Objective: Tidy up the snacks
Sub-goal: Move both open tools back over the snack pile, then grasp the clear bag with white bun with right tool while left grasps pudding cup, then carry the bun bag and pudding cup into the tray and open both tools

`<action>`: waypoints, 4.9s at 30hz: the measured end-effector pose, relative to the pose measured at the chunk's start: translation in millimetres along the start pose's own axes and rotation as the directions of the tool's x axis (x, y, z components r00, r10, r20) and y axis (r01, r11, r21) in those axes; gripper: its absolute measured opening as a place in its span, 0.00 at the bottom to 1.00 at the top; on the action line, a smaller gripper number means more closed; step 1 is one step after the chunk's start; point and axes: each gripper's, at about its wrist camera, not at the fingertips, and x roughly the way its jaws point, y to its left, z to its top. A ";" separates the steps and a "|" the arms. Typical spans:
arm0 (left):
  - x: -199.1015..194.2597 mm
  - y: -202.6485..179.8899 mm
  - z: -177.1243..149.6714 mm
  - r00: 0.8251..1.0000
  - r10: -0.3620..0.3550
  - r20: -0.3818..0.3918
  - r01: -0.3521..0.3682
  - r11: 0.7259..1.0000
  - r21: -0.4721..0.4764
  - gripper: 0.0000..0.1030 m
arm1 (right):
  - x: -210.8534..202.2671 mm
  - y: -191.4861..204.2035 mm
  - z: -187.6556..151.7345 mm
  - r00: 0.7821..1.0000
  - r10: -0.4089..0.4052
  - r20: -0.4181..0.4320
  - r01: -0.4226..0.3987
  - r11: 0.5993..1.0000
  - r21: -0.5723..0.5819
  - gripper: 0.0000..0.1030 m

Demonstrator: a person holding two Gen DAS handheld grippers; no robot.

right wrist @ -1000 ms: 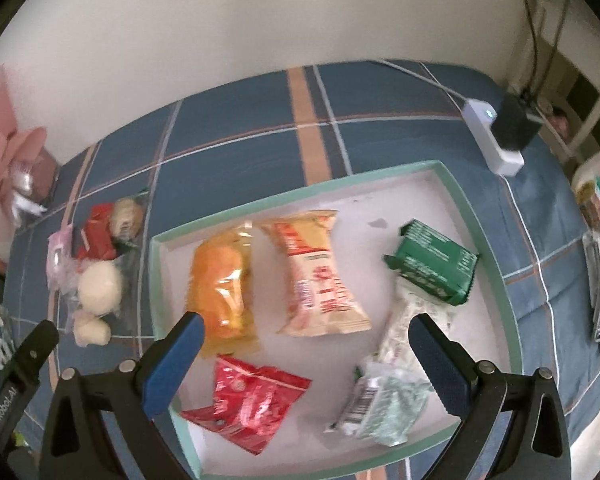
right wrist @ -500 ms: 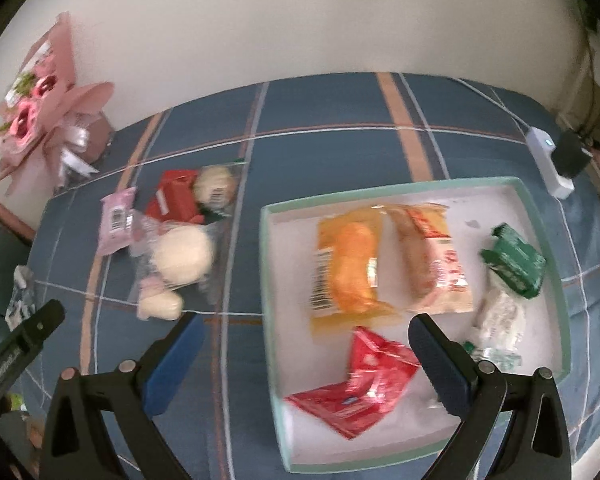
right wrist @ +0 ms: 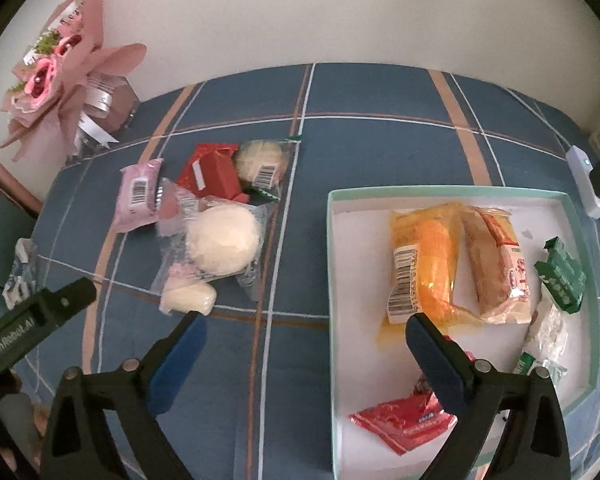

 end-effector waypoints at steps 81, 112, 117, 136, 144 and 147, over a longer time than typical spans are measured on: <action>44.9 -87.1 -4.1 0.997 -0.040 -0.060 0.053 0.970 0.238 0.84 | -12.2 -44.6 11.9 0.992 0.124 -0.007 -0.120 0.975 0.186 0.66; 26.3 -98.0 -19.8 0.992 -0.113 -0.055 0.122 0.969 0.213 0.39 | -6.1 -56.8 -2.6 0.988 0.146 -0.047 -0.135 0.973 0.188 0.59; 28.5 -105.2 -22.4 0.993 -0.104 -0.064 0.115 0.969 0.218 0.39 | 0.6 -59.2 -1.1 0.985 0.169 -0.041 -0.157 0.967 0.199 0.70; 24.7 -116.2 -25.7 0.993 -0.100 -0.058 0.111 0.965 0.236 0.39 | 11.5 -72.1 2.3 0.965 0.260 -0.006 -0.249 0.928 0.276 0.52; 5.5 -137.1 -27.8 0.989 -0.146 -0.032 0.149 0.953 0.262 0.39 | -18.5 -89.3 8.3 0.955 0.288 0.071 -0.296 0.912 0.283 0.51; -4.2 -150.8 -31.7 0.987 -0.158 -0.015 0.156 0.942 0.297 0.39 | -37.4 -105.6 11.1 0.954 0.279 0.113 -0.301 0.904 0.303 0.52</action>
